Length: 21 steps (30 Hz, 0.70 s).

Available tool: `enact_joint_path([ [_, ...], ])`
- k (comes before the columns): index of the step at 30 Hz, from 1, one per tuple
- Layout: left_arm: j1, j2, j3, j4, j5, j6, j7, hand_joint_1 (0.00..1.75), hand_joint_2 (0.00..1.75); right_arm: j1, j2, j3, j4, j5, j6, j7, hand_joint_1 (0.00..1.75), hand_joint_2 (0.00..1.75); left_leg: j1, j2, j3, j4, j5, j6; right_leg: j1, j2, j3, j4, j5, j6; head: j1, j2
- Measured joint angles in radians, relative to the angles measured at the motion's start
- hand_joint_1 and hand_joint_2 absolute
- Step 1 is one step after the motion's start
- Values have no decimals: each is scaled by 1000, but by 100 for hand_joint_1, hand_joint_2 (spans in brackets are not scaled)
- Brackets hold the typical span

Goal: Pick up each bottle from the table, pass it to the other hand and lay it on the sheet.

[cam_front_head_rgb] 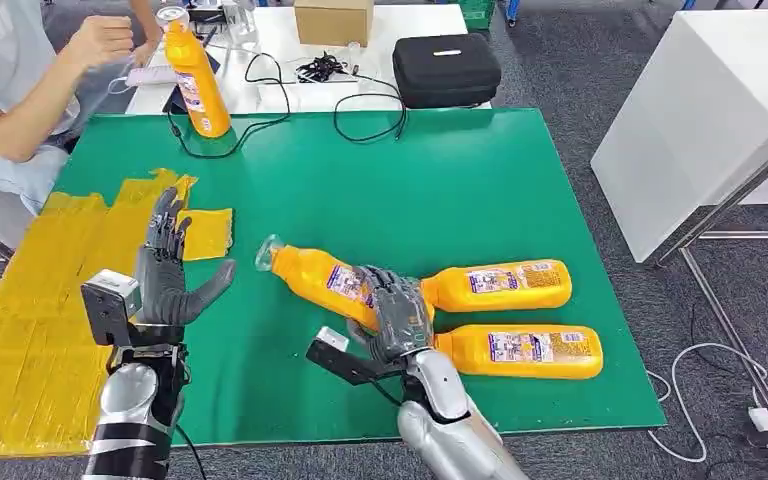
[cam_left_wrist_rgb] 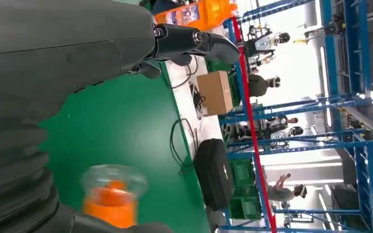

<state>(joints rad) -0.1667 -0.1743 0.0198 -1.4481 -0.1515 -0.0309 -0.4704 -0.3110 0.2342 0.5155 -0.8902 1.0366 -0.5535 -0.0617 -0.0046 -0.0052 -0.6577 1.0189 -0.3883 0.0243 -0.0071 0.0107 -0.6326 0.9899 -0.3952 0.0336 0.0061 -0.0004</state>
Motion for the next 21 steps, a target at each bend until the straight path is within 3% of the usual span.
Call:
enact_joint_path([
  [8, -3, -10, -14, 31, 142, -48, 122, 0, 175, 73, 1, -97, -117, -129, -67, -146, 175, 175, 0, 0, 0, 0, -1, 0, 0, 0, -1, 0, 0, 0, 0, 0],
  [12, -10, -3, -47, 71, 275, -186, 172, 0, 175, 93, 9, -128, -148, -185, -76, -229, 175, 175, 0, 0, 0, 0, -1, 0, 0, 0, 0, 0, 0, 0, 0, 0],
  [21, 17, 34, -220, 48, 296, -302, 158, 0, 175, 128, 16, -160, -194, -190, -86, -276, 175, 175, 0, 0, -1, 0, -1, 0, 0, 0, -1, 0, -1, 0, 0, 0],
])
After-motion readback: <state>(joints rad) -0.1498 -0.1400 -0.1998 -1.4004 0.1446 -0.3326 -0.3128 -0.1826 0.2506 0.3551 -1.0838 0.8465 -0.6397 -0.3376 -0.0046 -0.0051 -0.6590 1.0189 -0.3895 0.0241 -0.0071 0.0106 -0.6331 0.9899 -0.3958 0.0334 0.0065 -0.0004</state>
